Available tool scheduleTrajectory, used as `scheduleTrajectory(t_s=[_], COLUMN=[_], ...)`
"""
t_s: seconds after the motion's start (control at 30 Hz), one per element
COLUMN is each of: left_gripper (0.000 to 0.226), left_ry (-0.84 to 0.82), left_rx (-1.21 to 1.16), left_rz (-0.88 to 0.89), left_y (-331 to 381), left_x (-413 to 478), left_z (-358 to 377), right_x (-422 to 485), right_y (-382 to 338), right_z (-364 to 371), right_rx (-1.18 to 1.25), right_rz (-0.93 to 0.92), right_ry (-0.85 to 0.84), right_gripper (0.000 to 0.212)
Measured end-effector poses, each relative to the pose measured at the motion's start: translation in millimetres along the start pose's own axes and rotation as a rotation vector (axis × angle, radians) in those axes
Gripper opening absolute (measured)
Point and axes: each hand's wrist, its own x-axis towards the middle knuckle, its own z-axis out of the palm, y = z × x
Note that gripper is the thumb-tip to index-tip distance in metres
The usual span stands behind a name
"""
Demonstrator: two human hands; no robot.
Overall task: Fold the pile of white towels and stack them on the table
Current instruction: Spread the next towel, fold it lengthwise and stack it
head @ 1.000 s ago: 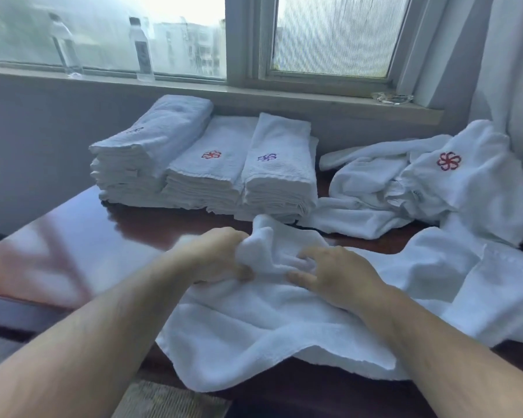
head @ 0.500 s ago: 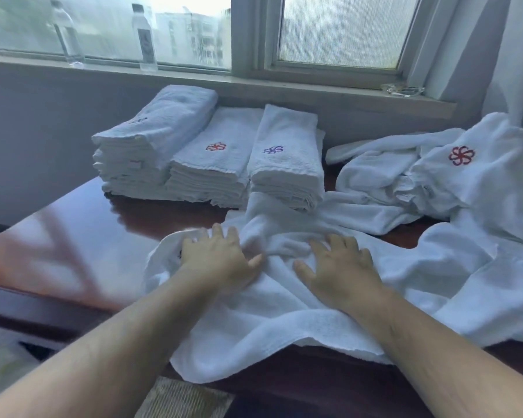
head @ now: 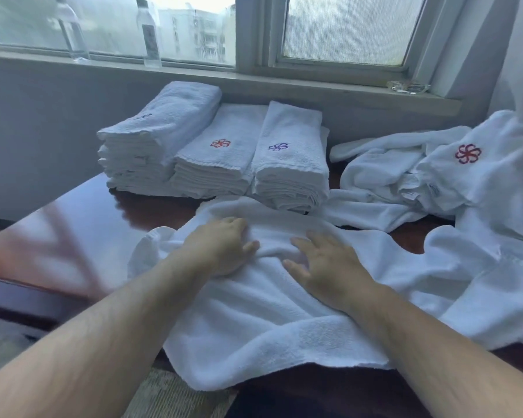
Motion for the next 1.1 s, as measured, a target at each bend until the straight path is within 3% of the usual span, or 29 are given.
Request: scheduleTrajectory(t_s=[0.1,0.2,0.3,0.37,0.47,0.63,0.73,0.8,0.93,1.1], left_gripper=[0.053,0.047,0.036,0.036,0.046,0.086,0.079,0.058,0.037,0.064], left_ry=[-0.036,-0.082,0.212,0.369,0.142,0.069,-0.010,0.120,0.591,0.473], left_rx=[0.113,-0.041,-0.284,-0.123,0.068,-0.074,-0.127,-0.023,0.381,0.422], left_rz=[0.033,0.155,0.104,-0.121,-0.255,-0.183,-0.239,-0.164,-0.018,-0.080], left_y=[-0.6,6.8,5.1,-5.5,-22.0,-30.6,-33.4,-29.6,-19.6,-12.8], left_x=[0.5,-1.9,-8.5,-11.1,-18.2,-22.3,-16.3,-16.6,-23.1,-27.8], left_z=[9.0,9.9,7.1,0.6,-2.7,-18.7,-28.3,-27.6,-16.1,4.8], right_x=[5.3,10.0,10.9,9.8,10.5,9.1,5.2,3.4,4.4,6.9], right_y=[4.2,7.2,9.2,9.8,5.7,1.3,2.1,1.0,-0.8,-1.4], right_z=[7.4,6.0,0.4,-2.1,0.6,4.2,5.3,7.4,8.8,9.3], right_rx=[-0.025,-0.013,0.033,0.079,0.020,0.007,0.004,-0.009,-0.035,-0.024], right_rz=[0.001,0.031,0.050,0.060,0.080,0.049,0.027,0.017,0.002,0.045], right_ry=[-0.067,-0.116,-0.060,0.036,0.070,0.059,0.057,0.081,0.084,0.008], right_gripper=[0.071,0.074,0.075,0.075,0.070,0.065,0.067,0.067,0.071,0.083])
